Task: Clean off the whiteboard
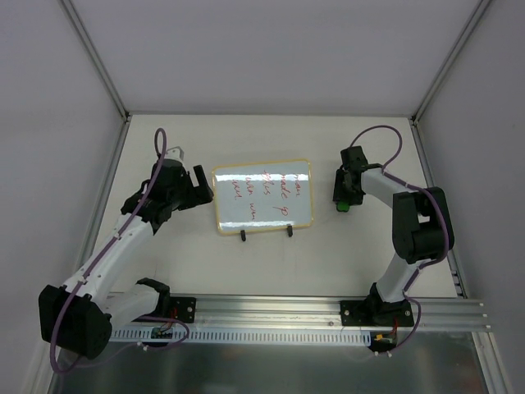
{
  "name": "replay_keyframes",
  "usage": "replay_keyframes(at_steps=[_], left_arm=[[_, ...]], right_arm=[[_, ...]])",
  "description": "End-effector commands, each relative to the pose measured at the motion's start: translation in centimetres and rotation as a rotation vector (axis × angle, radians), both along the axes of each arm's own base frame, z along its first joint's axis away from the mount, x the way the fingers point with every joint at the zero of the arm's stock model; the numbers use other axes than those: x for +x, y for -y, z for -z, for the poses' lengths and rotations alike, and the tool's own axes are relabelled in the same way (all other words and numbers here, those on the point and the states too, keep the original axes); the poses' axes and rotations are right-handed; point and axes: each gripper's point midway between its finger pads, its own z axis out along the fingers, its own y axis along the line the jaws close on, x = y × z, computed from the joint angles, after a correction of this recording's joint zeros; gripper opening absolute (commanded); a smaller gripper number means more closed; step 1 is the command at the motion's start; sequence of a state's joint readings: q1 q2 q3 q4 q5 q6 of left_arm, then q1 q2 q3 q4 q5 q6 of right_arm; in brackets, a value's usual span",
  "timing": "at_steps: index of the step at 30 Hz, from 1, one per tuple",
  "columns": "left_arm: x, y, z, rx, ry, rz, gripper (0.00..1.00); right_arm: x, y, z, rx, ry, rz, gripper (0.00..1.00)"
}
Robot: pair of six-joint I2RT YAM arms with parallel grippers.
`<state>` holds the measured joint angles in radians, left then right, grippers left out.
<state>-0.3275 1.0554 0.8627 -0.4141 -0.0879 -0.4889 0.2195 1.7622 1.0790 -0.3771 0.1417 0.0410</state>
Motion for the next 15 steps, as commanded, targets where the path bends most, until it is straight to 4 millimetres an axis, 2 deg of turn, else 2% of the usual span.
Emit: replay_keyframes(at_steps=[1,4,5,8,14,15], left_arm=[[0.2,0.8,0.1,-0.06,0.051,0.087,0.84],[0.3,1.2,0.5,-0.081,0.057,0.117,0.84],[0.4,1.2,0.6,-0.082,0.061,0.126,0.84],[0.4,1.5,0.8,-0.094,0.071,0.145,0.84],[0.6,1.8,2.0,-0.123,0.086,0.174,0.82],[1.0,1.9,1.8,-0.133,0.107,0.177,0.81]], right_arm=[[2.0,-0.3,-1.4,0.008,0.06,0.002,0.47],[2.2,-0.4,-1.4,0.009,0.065,0.006,0.46],[2.1,-0.4,-1.4,0.009,0.063,0.006,0.42],[2.0,-0.3,-1.6,0.0,0.071,0.003,0.4],[1.1,0.0,-3.6,-0.034,0.124,-0.027,0.18],[0.9,-0.2,-4.8,-0.03,0.156,-0.032,0.18]])
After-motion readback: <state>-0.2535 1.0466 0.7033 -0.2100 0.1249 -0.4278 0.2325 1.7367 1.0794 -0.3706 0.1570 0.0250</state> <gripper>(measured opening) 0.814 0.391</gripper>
